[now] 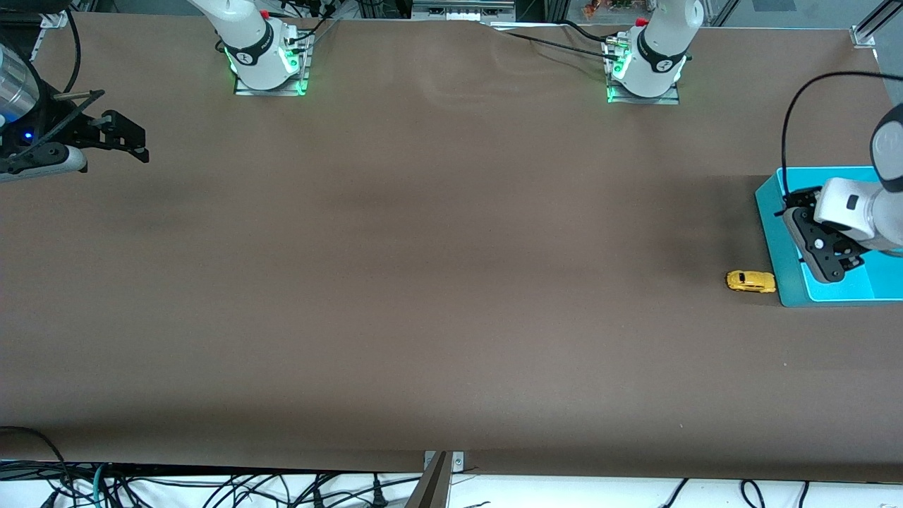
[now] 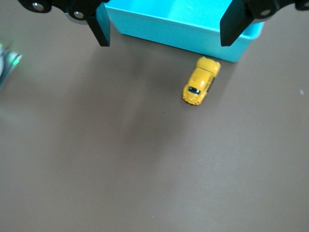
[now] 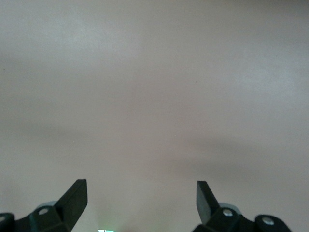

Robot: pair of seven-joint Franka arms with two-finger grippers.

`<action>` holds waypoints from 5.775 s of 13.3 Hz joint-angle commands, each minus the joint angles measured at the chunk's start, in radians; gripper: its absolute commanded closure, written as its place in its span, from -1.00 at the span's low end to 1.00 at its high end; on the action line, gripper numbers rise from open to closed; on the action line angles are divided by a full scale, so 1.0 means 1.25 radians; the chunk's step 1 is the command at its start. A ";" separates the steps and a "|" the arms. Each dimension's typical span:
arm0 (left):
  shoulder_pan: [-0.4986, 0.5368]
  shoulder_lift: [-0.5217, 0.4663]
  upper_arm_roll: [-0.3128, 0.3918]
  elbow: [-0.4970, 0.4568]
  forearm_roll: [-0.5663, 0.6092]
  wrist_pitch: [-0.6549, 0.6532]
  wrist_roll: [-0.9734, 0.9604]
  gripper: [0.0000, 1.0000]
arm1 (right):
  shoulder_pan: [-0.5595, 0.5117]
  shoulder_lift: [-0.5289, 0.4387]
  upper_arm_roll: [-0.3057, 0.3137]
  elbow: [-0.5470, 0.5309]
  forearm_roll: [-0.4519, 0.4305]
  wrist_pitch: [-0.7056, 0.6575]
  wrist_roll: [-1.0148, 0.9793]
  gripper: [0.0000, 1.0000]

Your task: Wind and store yellow beetle car

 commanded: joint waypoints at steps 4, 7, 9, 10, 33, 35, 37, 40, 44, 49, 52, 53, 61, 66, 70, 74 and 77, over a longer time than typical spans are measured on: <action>0.086 0.135 -0.009 -0.009 0.005 0.213 0.411 -1.00 | -0.002 0.020 -0.006 0.024 -0.006 -0.022 0.013 -1.00; 0.099 0.135 -0.015 -0.079 0.005 0.289 0.448 -1.00 | -0.002 0.020 -0.006 0.024 -0.005 -0.022 0.013 -1.00; 0.117 0.135 -0.015 -0.139 -0.012 0.356 0.449 -1.00 | -0.002 0.020 -0.006 0.024 -0.006 -0.022 0.014 -1.00; 0.133 0.134 -0.017 -0.169 -0.011 0.406 0.461 -1.00 | -0.002 0.020 -0.006 0.024 -0.005 -0.022 0.013 -1.00; 0.113 0.132 -0.129 -0.012 -0.026 0.108 0.290 0.65 | -0.003 0.025 -0.019 0.023 -0.006 -0.024 0.012 -1.00; 0.113 0.133 -0.126 0.073 0.000 -0.005 0.279 0.65 | -0.002 0.024 -0.019 0.023 -0.004 -0.024 0.013 -1.00; 0.141 0.133 -0.109 0.117 0.067 -0.079 0.290 0.63 | -0.002 0.024 -0.018 0.024 -0.004 -0.023 0.012 -1.00; 0.216 0.160 -0.106 0.114 0.162 -0.068 0.329 0.57 | 0.000 0.024 -0.018 0.024 0.000 -0.024 0.012 -1.00; 0.338 0.277 -0.108 0.097 0.195 0.102 0.373 0.57 | 0.000 0.024 -0.018 0.026 0.001 -0.024 0.012 -1.00; 0.370 0.304 -0.115 0.081 0.189 0.171 0.385 -1.00 | 0.000 0.024 -0.018 0.026 0.001 -0.024 0.012 -1.00; 0.359 0.212 -0.150 0.092 0.186 0.089 0.371 -1.00 | 0.000 0.024 -0.018 0.024 0.001 -0.024 0.012 -1.00; 0.358 0.169 -0.166 0.094 0.182 0.049 0.340 -1.00 | -0.002 0.024 -0.018 0.024 0.001 -0.024 0.012 -1.00; 0.358 0.038 -0.372 0.116 0.052 -0.105 -0.286 -1.00 | -0.002 0.025 -0.019 0.024 0.001 -0.024 0.012 -1.00; 0.250 0.037 -0.445 0.118 0.053 -0.105 -0.801 -1.00 | -0.002 0.024 -0.019 0.024 0.001 -0.024 0.012 -1.00; 0.154 -0.062 -0.416 0.124 -0.004 -0.105 -0.973 -1.00 | -0.002 0.024 -0.019 0.024 0.001 -0.024 0.012 -1.00; -0.033 -0.188 -0.188 0.048 -0.041 -0.100 -1.048 -1.00 | -0.002 0.025 -0.019 0.024 0.001 -0.024 0.012 -1.00; -0.167 -0.264 0.001 -0.102 -0.102 0.038 -1.136 -1.00 | -0.003 0.025 -0.019 0.024 0.001 -0.024 0.012 -1.00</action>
